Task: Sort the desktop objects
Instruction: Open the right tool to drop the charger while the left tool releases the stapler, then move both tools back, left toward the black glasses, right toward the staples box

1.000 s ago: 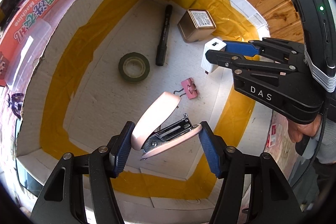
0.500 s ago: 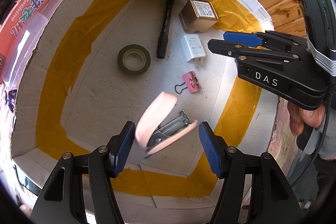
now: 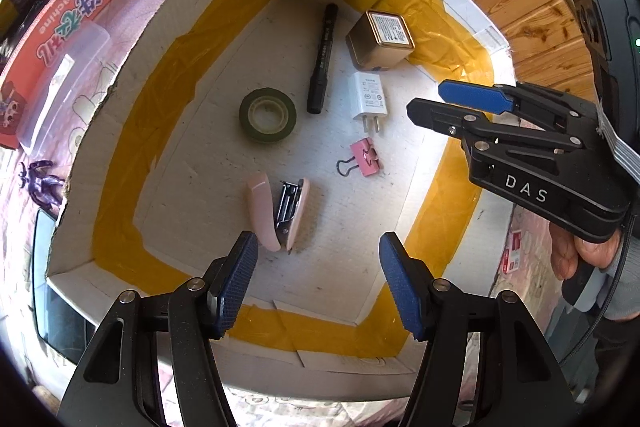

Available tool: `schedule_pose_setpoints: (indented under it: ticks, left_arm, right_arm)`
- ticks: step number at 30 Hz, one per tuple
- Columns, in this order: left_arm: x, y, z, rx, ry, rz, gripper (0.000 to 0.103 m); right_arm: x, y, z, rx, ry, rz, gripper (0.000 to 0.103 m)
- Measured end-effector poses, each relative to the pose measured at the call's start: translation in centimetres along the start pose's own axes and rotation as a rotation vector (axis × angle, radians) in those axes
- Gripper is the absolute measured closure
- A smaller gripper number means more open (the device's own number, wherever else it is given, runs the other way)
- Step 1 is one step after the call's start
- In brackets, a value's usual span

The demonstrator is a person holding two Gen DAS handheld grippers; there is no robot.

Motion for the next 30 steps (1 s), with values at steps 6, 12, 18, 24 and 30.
schedule_pose_setpoints:
  ticks: [6, 12, 18, 24, 30]
  left_arm:
    - [0.9, -0.2, -1.7, -0.018, -0.04, 0.014, 0.037]
    - [1.6, -1.0, -3.1, -0.036, -0.078, 0.044, 0.037]
    - [2.6, -1.7, -4.8, -0.049, -0.118, 0.072, 0.037]
    - [4.0, -2.0, -6.3, -0.048, -0.159, 0.093, 0.037]
    - [5.4, -2.9, -8.2, 0.008, -0.228, 0.126, 0.037]
  right_arm:
    - [1.1, 1.2, -1.1, -0.004, -0.012, -0.012, 0.057]
    - [2.2, 2.6, -2.4, -0.008, -0.03, -0.021, 0.057]
    - [3.4, 3.7, -4.2, -0.006, -0.064, -0.013, 0.053]
    - [5.0, 4.5, -6.1, -0.023, -0.121, 0.012, 0.053]
    - [7.7, 4.8, -8.7, -0.059, -0.249, 0.074, 0.053]
Point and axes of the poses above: each gripper's, at about its wrist camera, not at the fingertips, and z roughly the way its jaws point, y to its left, x to its underside, the point moved 1 cm from there along z, roughly the way its jaws point, and after that the axes turned 11 degrees about y, right-handed, at the moved point
